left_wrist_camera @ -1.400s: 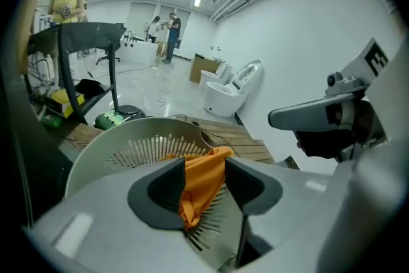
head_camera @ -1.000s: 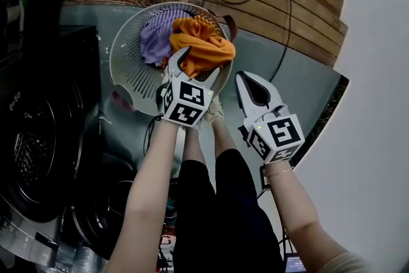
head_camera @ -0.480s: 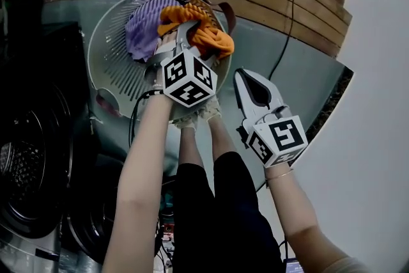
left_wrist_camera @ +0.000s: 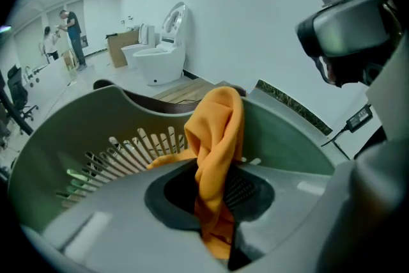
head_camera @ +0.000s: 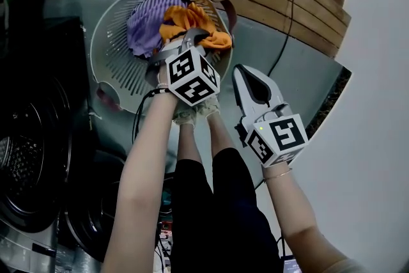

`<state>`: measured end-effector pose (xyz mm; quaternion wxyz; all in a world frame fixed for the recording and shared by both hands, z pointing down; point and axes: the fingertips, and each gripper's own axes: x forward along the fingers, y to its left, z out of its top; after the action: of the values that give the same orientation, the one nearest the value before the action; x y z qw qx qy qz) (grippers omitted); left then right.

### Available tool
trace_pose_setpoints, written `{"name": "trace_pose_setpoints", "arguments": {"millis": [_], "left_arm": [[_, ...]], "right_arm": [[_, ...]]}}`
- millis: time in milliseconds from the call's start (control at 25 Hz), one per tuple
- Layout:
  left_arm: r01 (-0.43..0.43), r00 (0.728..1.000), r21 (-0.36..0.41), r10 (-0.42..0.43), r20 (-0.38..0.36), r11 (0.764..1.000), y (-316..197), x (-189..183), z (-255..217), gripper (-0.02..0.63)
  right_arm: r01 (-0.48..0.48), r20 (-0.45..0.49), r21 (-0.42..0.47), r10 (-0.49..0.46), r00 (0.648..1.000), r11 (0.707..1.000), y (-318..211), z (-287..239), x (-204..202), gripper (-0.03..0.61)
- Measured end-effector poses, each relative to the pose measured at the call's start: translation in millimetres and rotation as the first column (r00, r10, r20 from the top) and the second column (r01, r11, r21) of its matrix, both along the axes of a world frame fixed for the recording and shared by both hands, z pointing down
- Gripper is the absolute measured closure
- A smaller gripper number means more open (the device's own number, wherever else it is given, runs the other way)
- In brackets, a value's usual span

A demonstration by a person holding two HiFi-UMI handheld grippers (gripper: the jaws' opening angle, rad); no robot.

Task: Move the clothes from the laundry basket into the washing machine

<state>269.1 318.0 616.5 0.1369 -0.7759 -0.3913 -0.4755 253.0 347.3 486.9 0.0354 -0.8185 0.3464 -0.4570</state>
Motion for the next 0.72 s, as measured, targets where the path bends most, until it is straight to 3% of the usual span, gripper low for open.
{"name": "trace_pose_setpoints", "arguments": {"millis": [400,600,720], "left_arm": [[0.191,0.981,0.036,-0.192,0.021,0.981,-68,-44,-66,0.537],[0.351,0.937,-0.015,-0.351,0.004,0.936,-102,-61,-121,0.537],[0.436,0.899,-0.086,-0.437,0.007,0.896,-118,-72,-158,0.537]], "right_arm": [[0.085,-0.042,0.004,-0.085,0.995,0.996,-32,-49,1,0.557],[0.185,-0.033,0.038,-0.184,0.982,0.982,-63,-75,-13,0.546],[0.281,-0.012,0.084,-0.281,0.96,0.956,-86,-91,-30,0.448]]}}
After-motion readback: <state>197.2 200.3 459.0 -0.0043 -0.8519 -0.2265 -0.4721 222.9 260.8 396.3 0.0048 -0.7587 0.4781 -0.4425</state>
